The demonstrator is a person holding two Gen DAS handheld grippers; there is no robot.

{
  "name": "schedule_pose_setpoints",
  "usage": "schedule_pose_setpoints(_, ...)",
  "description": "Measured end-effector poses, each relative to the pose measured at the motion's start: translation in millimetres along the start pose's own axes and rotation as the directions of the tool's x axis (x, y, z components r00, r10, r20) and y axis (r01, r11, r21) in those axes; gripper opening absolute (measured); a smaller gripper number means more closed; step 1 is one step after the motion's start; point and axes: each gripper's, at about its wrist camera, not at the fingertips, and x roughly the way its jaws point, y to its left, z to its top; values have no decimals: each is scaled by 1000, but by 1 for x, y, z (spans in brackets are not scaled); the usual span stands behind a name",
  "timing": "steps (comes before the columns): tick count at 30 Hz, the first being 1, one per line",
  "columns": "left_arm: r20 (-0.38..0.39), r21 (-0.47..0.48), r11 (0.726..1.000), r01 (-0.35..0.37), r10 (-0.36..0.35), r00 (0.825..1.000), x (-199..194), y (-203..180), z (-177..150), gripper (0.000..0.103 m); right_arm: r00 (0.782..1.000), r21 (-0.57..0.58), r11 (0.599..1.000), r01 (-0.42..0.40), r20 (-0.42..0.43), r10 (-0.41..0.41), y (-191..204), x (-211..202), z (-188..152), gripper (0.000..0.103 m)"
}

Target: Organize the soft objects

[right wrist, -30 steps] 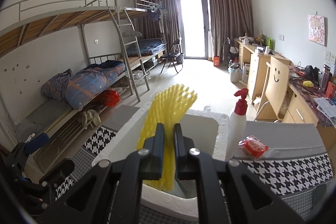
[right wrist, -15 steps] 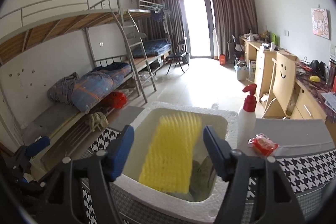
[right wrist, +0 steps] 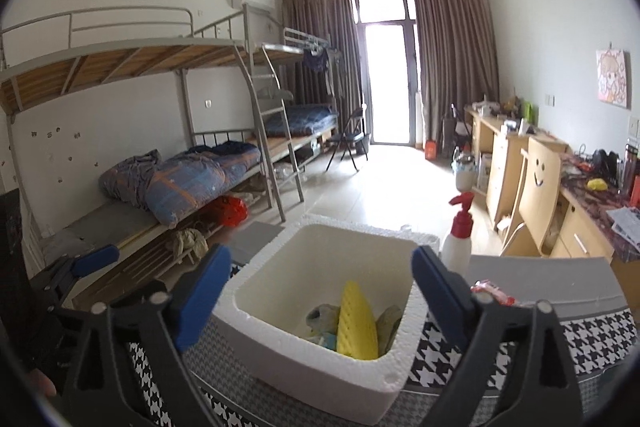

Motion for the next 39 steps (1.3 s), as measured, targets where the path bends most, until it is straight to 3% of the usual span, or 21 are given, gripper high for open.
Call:
schedule_pose_setpoints(16, 57, 25, 999, 22, -24, 998, -29, -10, -5, 102, 996, 58, 997, 51, 70, -55, -8, -46, -13, 101)
schedule_pose_setpoints(39, 125, 44, 999, -19, 13, 992, -66, -24, -26, 102, 987, 45, 996, 78, 136, -83, -2, -102, -51, 102)
